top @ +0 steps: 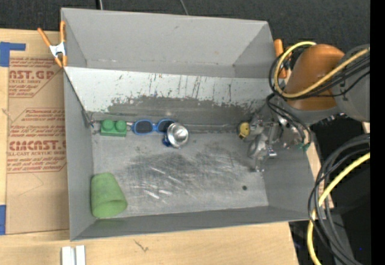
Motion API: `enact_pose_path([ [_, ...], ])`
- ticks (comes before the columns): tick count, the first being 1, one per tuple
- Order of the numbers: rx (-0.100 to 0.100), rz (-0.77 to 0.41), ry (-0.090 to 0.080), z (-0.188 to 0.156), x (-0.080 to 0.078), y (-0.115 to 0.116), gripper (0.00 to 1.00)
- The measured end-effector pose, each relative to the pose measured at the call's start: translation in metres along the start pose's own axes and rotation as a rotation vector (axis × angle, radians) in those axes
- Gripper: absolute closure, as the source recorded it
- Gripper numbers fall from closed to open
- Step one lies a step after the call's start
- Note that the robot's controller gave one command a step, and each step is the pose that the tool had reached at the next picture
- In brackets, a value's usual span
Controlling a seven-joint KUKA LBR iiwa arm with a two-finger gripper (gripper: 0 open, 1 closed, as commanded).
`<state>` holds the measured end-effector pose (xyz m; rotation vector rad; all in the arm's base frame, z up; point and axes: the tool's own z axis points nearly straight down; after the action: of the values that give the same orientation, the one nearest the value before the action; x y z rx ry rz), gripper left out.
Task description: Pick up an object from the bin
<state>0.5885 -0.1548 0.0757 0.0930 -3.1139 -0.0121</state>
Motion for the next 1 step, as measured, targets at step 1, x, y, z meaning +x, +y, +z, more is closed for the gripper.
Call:
enact_pose_path([
  [1,0.003,-0.002,-0.005,-0.0008,0.0034,0.0008,0.0],
])
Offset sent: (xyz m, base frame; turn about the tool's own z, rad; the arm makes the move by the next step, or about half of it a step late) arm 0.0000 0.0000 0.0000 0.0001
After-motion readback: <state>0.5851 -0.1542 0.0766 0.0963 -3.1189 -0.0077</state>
